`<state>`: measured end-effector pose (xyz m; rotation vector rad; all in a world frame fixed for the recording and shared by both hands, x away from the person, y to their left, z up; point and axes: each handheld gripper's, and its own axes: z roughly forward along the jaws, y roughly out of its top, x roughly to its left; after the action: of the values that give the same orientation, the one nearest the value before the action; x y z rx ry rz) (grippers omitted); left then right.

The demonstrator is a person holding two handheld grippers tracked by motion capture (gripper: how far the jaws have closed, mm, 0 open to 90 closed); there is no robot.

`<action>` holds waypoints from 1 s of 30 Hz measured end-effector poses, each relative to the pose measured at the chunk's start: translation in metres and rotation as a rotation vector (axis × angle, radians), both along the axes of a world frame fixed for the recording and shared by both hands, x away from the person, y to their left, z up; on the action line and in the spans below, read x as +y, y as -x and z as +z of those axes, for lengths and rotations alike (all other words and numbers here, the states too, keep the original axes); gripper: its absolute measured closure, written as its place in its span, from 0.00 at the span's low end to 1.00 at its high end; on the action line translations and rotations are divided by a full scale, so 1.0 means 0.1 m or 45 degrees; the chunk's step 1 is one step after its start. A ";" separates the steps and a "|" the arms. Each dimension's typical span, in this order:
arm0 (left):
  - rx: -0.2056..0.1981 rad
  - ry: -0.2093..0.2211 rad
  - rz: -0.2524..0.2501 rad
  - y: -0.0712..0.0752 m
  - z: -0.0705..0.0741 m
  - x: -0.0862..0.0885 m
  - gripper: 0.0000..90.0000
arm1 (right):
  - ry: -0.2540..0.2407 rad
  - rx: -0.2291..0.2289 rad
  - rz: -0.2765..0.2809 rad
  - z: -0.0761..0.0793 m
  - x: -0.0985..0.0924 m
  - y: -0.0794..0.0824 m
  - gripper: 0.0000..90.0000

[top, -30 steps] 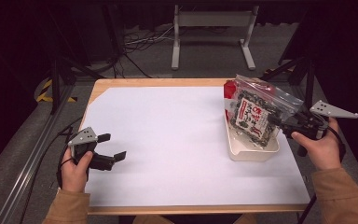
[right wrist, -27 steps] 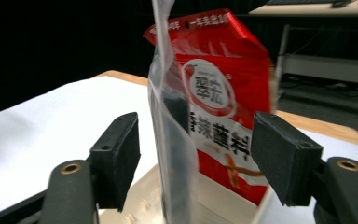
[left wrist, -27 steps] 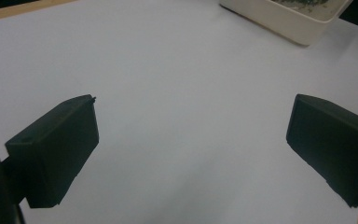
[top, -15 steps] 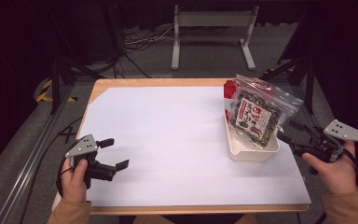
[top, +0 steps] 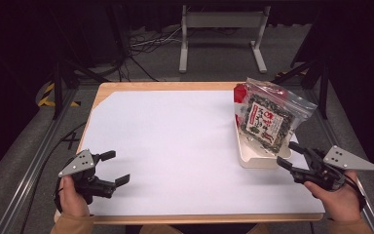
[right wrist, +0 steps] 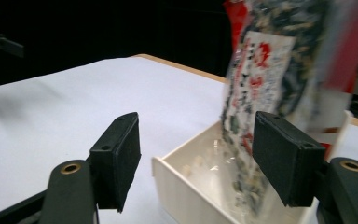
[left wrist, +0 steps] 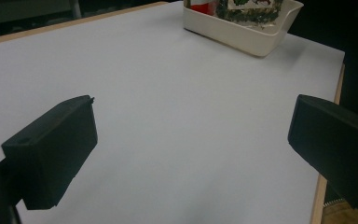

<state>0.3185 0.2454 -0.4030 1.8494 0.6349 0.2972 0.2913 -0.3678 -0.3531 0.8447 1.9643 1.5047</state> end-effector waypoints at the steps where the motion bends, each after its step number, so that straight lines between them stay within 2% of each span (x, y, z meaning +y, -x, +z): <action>1: -0.001 -0.009 -0.001 0.01 -0.01 -0.01 0.02 | -0.012 0.000 0.011 -0.03 0.02 -0.01 0.36; 3: -0.003 -0.015 -0.009 0.01 -0.02 -0.02 0.02 | -0.059 -0.012 0.041 -0.12 0.08 -0.03 0.37; 4: 0.000 -0.014 -0.016 0.01 -0.03 -0.03 0.02 | -0.067 0.010 0.057 -0.15 0.10 -0.04 0.37; 5: 0.005 -0.013 -0.019 0.01 -0.03 -0.03 0.02 | -0.058 0.028 0.082 -0.18 0.14 -0.05 0.37; 11: 0.001 -0.019 -0.042 0.01 -0.05 -0.05 0.02 | 0.000 0.034 0.206 -0.34 0.34 -0.10 0.37; 13: 0.004 -0.016 -0.038 0.02 -0.06 -0.05 0.02 | -0.004 0.039 0.232 -0.37 0.38 -0.10 0.37; 17: 0.010 -0.015 -0.038 0.01 -0.08 -0.04 0.02 | -0.002 0.054 0.251 -0.44 0.44 -0.12 0.36; 26: 0.010 -0.015 -0.025 0.00 -0.12 -0.05 0.02 | 0.047 0.076 0.256 -0.60 0.55 -0.15 0.36; 30: 0.020 -0.009 -0.025 0.00 -0.15 -0.05 0.02 | 0.053 0.093 0.269 -0.67 0.56 -0.17 0.38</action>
<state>0.3185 0.2402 -0.4183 1.8651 0.6268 0.2720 0.3087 -0.3116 -0.4197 0.7017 2.1882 1.5627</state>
